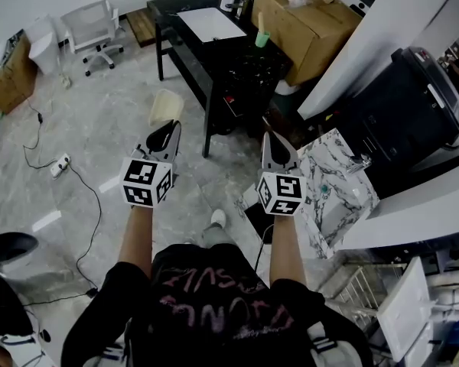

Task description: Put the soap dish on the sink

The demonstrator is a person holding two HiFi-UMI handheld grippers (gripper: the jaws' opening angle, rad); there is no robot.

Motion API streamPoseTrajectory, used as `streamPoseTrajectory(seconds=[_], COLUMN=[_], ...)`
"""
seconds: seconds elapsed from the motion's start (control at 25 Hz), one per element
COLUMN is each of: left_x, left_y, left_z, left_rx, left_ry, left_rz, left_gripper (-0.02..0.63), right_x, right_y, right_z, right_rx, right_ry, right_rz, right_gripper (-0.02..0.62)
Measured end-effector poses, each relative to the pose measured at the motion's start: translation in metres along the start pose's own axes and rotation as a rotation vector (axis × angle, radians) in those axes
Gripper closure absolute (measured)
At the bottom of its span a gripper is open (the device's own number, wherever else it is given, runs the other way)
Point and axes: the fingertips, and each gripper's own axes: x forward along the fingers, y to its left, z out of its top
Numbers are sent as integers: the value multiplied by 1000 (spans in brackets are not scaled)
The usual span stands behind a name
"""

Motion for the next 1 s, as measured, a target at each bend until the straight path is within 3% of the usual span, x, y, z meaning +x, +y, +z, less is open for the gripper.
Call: streamPoseTrajectory(seconds=[0.56,1.0], left_x=[50,141], left_y=[44,77], left_z=[-8,-20], left_rx=[10,0], left_ry=[7,55], left_rz=[-15,-42], left_gripper=[581,581], right_x=[71,158], right_y=[2,-32], right_z=[-4,-15], right_rx=[3,7], right_ry=[-18,1], right_rz=[7,-4], right_gripper=[581,581])
